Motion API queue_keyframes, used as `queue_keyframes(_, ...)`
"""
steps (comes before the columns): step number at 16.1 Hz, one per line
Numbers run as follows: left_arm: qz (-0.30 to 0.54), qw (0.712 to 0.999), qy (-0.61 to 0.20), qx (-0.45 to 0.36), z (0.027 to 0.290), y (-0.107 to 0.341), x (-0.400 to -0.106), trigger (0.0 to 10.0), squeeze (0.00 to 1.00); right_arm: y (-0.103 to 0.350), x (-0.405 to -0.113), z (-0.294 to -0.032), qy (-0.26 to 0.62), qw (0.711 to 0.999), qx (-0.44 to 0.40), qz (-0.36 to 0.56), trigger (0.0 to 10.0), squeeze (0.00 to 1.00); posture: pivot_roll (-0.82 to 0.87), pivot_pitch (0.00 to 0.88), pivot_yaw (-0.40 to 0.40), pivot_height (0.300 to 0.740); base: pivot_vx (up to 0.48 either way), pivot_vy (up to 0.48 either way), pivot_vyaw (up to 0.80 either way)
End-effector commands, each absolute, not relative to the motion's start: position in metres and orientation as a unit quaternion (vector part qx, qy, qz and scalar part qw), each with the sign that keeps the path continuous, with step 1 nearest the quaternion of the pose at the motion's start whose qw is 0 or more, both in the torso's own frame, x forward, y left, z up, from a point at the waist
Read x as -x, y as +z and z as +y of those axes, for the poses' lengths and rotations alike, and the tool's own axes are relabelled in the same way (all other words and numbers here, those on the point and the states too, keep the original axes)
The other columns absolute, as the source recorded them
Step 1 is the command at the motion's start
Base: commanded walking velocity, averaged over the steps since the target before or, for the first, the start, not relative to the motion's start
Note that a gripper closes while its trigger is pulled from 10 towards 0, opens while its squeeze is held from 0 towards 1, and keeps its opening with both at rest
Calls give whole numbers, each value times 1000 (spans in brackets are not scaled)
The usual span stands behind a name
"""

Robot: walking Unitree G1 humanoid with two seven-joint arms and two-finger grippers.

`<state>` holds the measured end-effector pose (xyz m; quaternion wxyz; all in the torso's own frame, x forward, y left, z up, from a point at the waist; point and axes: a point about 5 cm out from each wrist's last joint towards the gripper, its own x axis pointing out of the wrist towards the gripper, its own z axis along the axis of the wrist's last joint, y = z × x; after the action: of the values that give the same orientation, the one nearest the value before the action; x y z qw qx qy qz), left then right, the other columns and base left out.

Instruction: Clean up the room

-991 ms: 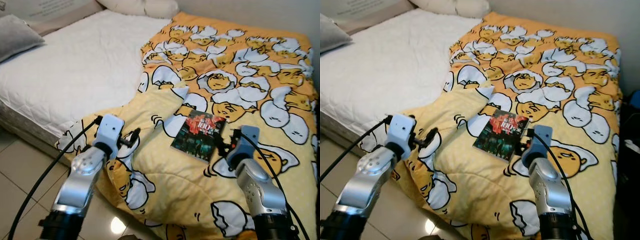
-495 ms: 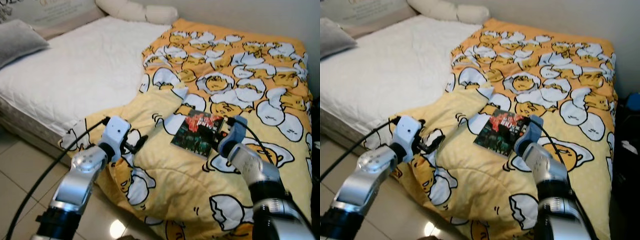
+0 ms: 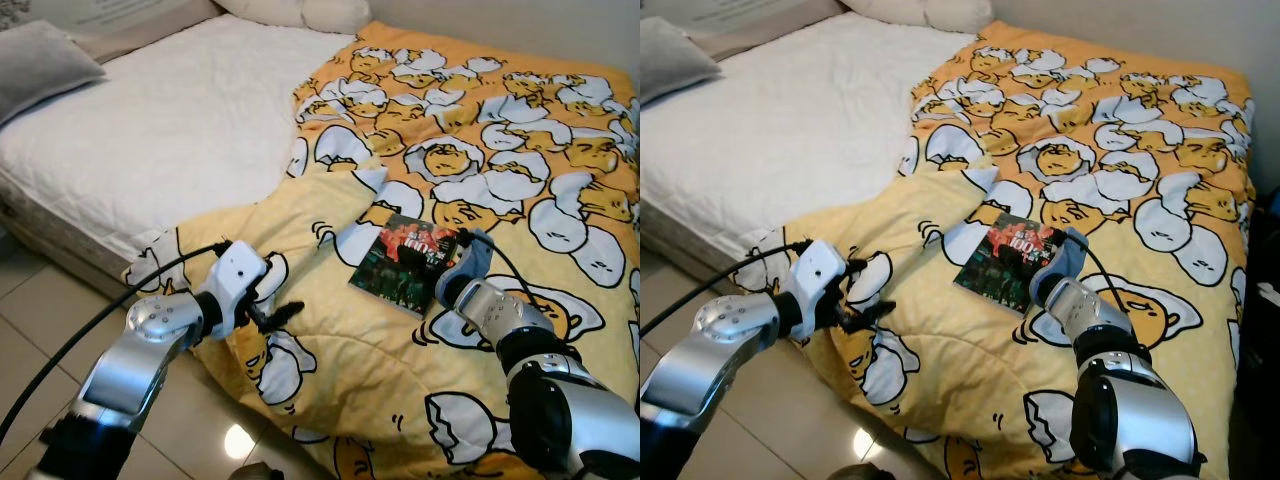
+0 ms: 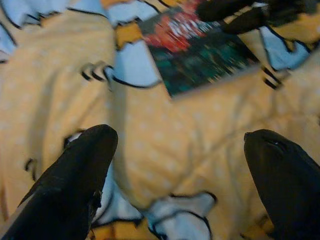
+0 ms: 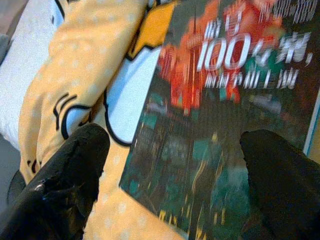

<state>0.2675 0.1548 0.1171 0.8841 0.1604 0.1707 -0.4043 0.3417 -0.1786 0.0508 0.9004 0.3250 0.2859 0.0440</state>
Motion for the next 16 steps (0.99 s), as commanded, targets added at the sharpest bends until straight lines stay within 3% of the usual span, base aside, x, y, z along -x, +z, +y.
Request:
queue_keyframes(1, 179, 878, -413, -163, 155, 118, -263, 10000, 478, 54, -344, -178, 43, 900, -334, 276, 10000, 1000, 54, 0, 9, 740, 0, 0, 0)
queue_keyframes(5, 191, 876, -411, -168, 162, 122, -257, 10000, 478, 43, -339, -175, 22, 901, -313, 301, 10000, 1000, 79, 0, 4, 740, 0, 0, 0)
queue_keyframes(6, 194, 876, -409, -169, 163, 122, -256, 10000, 478, 41, -338, -175, 16, 902, -305, 305, 10000, 769, 82, 0, 3, 740, 0, 0, 0)
queue_keyframes(7, 198, 877, -403, -171, 166, 122, -254, 10000, 478, 39, -338, -174, 3, 907, -287, 309, 10000, 0, 88, 19, 7, 740, 0, 0, 0)
queue_keyframes(16, 221, 879, -384, -177, 177, 124, -247, 10000, 475, 42, -342, -177, -57, 911, -287, 292, 10000, 0, 103, 81, 15, 740, 0, 0, 0)
